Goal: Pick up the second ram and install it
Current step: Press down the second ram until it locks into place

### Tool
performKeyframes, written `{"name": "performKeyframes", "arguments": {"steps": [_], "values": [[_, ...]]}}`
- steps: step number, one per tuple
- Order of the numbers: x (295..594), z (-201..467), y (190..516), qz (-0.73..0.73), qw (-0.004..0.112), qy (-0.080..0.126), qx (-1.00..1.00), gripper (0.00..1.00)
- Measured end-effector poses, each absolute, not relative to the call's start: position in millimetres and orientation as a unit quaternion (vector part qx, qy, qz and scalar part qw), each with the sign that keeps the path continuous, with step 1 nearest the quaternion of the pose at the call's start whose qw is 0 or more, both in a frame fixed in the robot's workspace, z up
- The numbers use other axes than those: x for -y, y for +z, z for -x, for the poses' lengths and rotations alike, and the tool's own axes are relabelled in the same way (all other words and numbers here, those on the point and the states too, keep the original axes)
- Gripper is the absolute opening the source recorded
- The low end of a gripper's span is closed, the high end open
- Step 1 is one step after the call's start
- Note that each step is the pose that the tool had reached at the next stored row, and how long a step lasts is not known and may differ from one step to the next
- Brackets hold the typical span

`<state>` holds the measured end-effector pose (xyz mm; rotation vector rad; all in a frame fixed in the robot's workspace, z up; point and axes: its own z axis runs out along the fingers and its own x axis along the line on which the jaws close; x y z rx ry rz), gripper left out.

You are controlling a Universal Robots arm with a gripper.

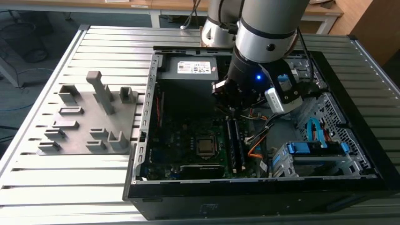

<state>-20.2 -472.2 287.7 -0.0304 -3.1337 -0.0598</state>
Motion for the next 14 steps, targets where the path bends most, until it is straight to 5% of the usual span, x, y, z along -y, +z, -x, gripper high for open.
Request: {"name": "performKeyframes", "arguments": {"steps": [14], "values": [[472.2,20.2,286.1,0.01,0.004,-0.019,1.0,0.1]]}}
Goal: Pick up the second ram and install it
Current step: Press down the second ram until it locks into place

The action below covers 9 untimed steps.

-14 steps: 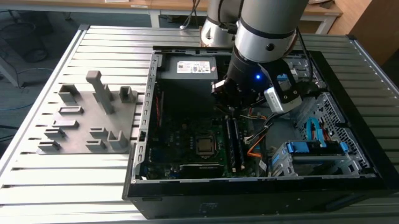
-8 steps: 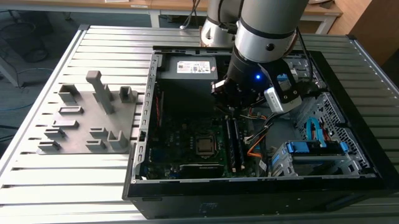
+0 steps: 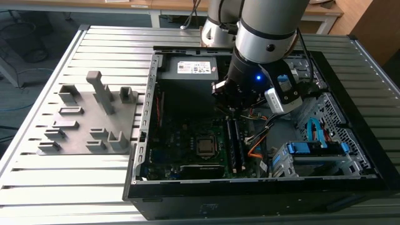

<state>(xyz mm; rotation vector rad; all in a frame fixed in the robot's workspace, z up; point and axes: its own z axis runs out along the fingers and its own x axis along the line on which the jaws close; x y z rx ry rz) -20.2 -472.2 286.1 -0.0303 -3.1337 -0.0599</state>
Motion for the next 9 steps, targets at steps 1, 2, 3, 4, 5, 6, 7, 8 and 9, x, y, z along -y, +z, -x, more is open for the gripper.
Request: {"name": "performKeyframes", "arguments": {"steps": [1,2,3,4,5,6,7,8,9], "values": [[472.2,20.2,286.1,0.01,0.004,-0.019,1.0,0.1],[472.2,20.2,286.1,0.01,0.004,-0.019,1.0,0.1],[472.2,20.2,286.0,0.01,0.004,-0.019,1.0,0.1],[472.2,20.2,286.0,0.01,0.004,-0.019,1.0,0.1],[472.2,20.2,286.0,0.01,0.004,-0.019,1.0,0.1],[472.2,20.2,286.0,0.01,0.004,-0.019,1.0,0.1],[472.2,20.2,286.0,0.01,0.004,-0.019,1.0,0.1],[472.2,20.2,285.8,0.01,0.004,-0.022,1.0,0.1],[472.2,20.1,285.6,0.01,0.004,-0.026,1.0,0.1]]}}
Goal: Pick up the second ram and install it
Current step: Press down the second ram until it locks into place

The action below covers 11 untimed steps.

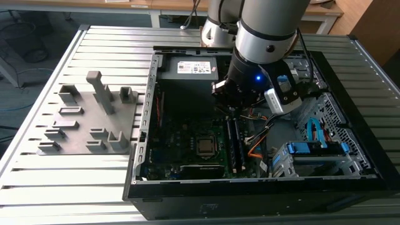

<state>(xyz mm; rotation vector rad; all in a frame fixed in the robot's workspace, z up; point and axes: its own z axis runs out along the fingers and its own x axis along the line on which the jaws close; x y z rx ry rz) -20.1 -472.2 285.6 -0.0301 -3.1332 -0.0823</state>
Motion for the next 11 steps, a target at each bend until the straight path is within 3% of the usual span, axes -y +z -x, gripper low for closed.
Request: {"name": "performKeyframes", "arguments": {"steps": [11], "values": [[469.9,20.1,267.2,0.01,0.004,-0.029,1.0,0.1]]}}
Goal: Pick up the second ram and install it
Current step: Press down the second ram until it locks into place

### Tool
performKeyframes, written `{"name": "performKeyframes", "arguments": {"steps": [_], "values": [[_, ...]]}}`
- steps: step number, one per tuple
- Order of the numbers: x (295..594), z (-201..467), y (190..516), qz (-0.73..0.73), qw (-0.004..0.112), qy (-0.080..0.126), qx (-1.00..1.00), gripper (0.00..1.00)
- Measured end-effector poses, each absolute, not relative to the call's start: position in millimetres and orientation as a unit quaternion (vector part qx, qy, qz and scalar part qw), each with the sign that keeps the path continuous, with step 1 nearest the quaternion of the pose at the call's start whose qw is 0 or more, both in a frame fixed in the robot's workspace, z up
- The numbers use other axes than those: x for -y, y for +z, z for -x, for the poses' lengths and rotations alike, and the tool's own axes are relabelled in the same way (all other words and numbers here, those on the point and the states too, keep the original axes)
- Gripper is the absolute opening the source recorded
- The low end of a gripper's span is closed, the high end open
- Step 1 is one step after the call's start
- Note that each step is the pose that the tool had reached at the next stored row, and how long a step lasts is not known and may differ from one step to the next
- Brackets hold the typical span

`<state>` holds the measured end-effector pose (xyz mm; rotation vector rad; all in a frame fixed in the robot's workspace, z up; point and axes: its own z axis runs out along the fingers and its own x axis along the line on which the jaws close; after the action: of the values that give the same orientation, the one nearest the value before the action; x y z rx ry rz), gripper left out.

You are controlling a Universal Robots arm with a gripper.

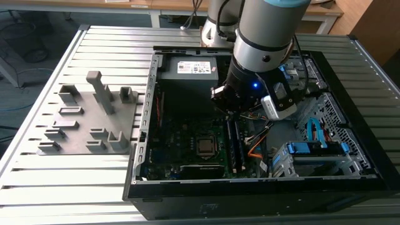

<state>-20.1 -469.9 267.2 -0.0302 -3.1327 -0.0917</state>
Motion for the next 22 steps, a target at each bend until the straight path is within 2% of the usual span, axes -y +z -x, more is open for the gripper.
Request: {"name": "performKeyframes", "arguments": {"steps": [9,16,22], "values": [[452.8,20.2,250.6,0.01,0.004,-0.029,1.0,0.1],[441.9,20.2,239.7,0.01,0.004,-0.015,1.0,0.1],[438.0,20.1,231.5,0.01,0.004,-0.013,1.0,0.1]]}}
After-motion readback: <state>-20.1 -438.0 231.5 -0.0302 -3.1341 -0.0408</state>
